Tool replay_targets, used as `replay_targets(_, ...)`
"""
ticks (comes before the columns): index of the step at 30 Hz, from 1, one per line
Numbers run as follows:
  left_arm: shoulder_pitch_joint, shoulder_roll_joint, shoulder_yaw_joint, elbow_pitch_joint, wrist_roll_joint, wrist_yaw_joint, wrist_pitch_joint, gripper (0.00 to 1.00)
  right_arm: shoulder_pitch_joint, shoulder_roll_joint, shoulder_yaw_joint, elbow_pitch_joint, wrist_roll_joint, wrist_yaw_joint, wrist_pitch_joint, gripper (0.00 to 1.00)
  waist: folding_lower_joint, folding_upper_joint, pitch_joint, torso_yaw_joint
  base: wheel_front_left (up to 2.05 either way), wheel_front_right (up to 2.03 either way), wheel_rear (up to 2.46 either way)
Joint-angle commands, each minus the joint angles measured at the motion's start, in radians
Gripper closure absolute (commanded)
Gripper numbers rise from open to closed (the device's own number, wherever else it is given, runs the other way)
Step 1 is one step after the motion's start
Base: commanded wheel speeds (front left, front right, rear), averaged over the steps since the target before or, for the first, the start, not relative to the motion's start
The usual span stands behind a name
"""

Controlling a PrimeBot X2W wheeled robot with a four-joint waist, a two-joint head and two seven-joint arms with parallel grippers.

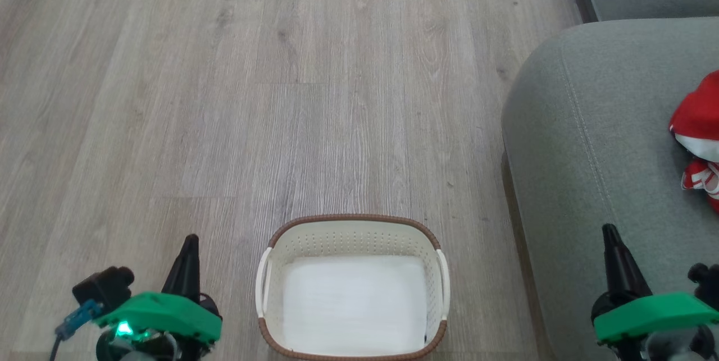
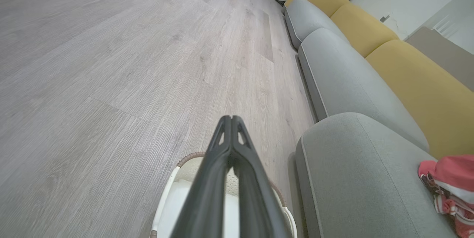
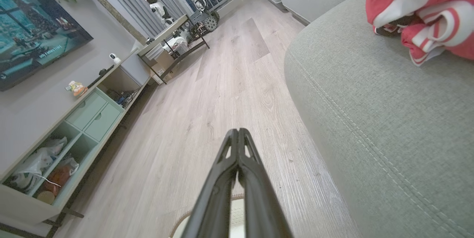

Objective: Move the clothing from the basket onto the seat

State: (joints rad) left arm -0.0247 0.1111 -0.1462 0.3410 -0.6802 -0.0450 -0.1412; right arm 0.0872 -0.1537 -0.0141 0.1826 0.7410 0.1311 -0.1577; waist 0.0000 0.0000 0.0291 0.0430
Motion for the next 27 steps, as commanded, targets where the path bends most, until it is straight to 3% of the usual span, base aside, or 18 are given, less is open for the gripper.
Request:
replay_targets(1, -0.055, 0.000, 0.031, -0.039, -0.033, -0.010, 0.007, 1.00, -0.046, -0.001, -0.005, -0.025, 0.033, 0.000, 0.009, 1.00, 0.0000, 0.0000, -0.001, -0.001, 0.00, 0.00, 0.00)
replay_targets(27, -0.064, -0.018, 0.101, -0.056, -0.303, -0.033, 0.082, 1.00, -0.090, 0.025, -0.026, 0.001, 0.291, 0.000, 0.082, 1.00, 0.0000, 0.0000, -0.008, -0.014, 0.00, 0.00, 0.00)
